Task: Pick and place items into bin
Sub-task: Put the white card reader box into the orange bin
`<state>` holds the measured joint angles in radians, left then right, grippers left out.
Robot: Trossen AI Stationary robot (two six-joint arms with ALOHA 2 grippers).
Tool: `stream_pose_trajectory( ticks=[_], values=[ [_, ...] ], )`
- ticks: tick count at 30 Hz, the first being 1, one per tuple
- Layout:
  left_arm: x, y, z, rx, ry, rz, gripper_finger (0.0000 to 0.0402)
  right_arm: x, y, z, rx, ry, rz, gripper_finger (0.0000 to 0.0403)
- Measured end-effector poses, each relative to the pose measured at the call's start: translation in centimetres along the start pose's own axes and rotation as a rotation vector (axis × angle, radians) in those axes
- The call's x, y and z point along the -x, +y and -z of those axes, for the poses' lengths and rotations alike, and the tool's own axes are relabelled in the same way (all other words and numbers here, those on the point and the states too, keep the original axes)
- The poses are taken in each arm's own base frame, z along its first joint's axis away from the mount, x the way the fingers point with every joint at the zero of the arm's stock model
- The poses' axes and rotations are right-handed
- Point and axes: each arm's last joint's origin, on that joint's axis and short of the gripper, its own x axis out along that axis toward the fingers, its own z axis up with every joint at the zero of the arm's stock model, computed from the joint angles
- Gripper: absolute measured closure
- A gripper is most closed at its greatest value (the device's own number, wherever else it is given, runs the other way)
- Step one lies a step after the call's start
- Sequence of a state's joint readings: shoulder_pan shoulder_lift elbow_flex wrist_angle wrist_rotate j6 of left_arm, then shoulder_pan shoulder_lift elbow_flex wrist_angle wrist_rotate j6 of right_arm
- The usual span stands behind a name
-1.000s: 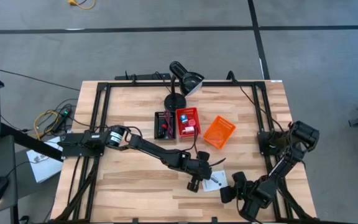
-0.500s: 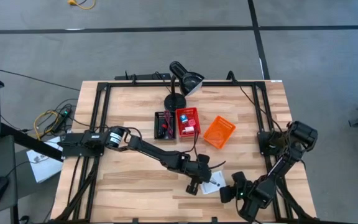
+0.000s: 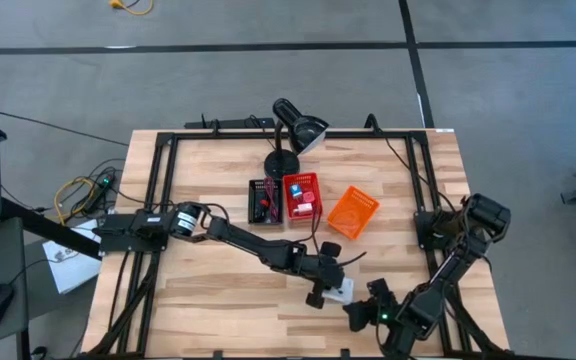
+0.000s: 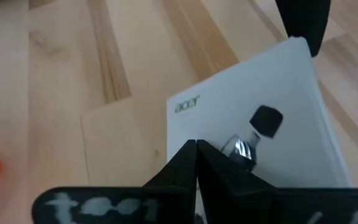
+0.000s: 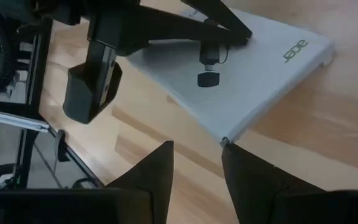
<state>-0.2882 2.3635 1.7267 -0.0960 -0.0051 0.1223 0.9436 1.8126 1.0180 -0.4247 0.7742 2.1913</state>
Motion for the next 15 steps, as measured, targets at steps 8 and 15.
stream_pose_trajectory(
  ticks=[8, 15],
  values=[
    [0.0, 0.0, 0.0, -0.009, -0.002, 0.002, 0.0401, -0.4, 0.1, -0.5, 0.025, -0.025, 0.007, 0.0274],
    [0.6, 1.3, -0.5, -0.073, 0.036, 0.019, 0.0401, -0.4, 0.1, -0.6, 0.038, -0.049, 0.004, 0.0275]
  ],
)
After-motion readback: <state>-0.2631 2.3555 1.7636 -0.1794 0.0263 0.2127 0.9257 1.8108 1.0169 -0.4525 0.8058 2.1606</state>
